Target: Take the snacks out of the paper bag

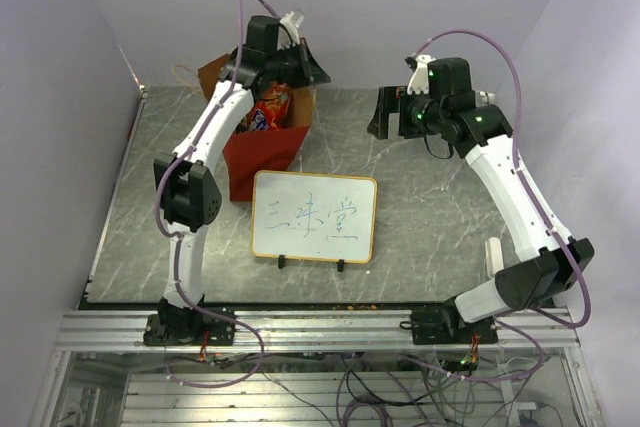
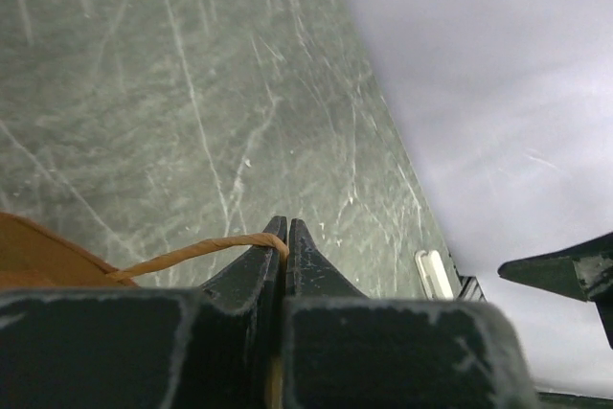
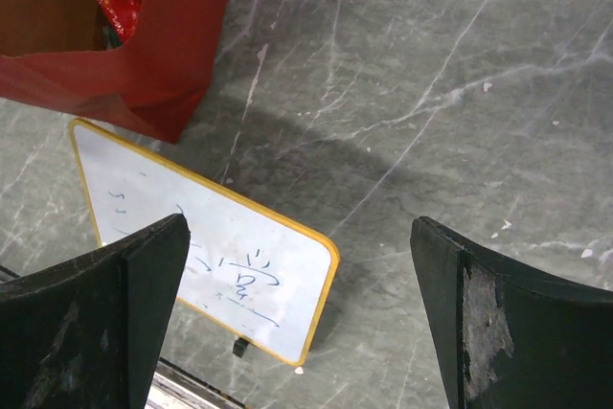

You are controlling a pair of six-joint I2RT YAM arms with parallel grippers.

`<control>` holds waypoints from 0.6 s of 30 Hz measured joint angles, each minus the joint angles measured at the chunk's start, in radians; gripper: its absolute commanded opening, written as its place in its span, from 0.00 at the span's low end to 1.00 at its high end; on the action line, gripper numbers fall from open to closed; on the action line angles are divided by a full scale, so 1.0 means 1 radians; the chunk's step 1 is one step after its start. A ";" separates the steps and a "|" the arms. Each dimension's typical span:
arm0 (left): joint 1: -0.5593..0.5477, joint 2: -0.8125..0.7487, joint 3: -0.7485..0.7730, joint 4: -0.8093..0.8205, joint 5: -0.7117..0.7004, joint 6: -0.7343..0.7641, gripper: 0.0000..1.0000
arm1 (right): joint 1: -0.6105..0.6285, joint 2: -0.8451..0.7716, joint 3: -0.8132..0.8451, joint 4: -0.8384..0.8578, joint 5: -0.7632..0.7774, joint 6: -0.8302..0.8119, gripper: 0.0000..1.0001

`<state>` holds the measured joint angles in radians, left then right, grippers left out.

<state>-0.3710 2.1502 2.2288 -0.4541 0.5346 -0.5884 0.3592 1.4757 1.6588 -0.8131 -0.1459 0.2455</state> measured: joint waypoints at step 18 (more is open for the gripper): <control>0.113 -0.156 0.019 -0.134 -0.009 0.024 0.99 | 0.000 0.135 0.043 0.066 -0.080 0.036 1.00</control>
<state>-0.2584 1.9942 2.2478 -0.5877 0.5255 -0.5644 0.3592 1.6104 1.7023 -0.7475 -0.2260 0.2813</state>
